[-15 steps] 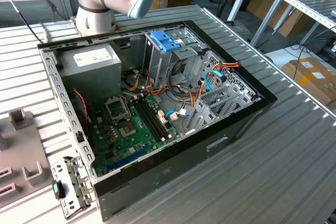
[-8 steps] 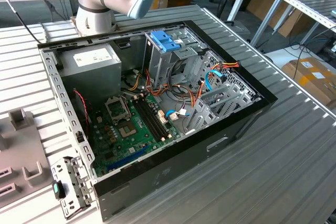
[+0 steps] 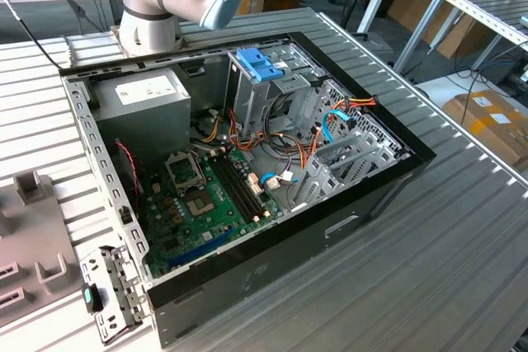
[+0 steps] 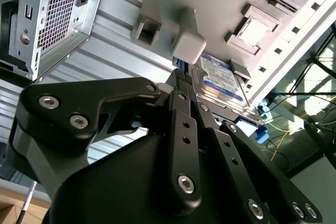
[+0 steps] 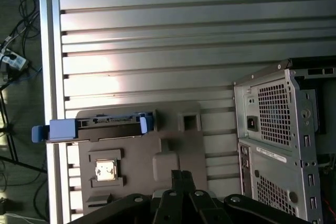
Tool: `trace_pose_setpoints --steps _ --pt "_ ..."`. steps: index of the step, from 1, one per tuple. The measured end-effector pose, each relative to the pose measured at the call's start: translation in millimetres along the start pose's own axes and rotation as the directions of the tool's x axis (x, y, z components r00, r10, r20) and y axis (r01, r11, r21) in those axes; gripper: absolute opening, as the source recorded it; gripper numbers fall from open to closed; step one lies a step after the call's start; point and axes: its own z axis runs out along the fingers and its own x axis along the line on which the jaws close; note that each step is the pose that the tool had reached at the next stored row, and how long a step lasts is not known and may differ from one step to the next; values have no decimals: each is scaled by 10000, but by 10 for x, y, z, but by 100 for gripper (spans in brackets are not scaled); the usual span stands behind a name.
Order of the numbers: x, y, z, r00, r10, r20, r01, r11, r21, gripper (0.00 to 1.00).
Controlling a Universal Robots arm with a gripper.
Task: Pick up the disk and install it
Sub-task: 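Reach for the disk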
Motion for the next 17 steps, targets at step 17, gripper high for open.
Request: trace_pose_setpoints --steps 17 --pt "229 -17 -5 10000 0 0 0 10000 0 11"
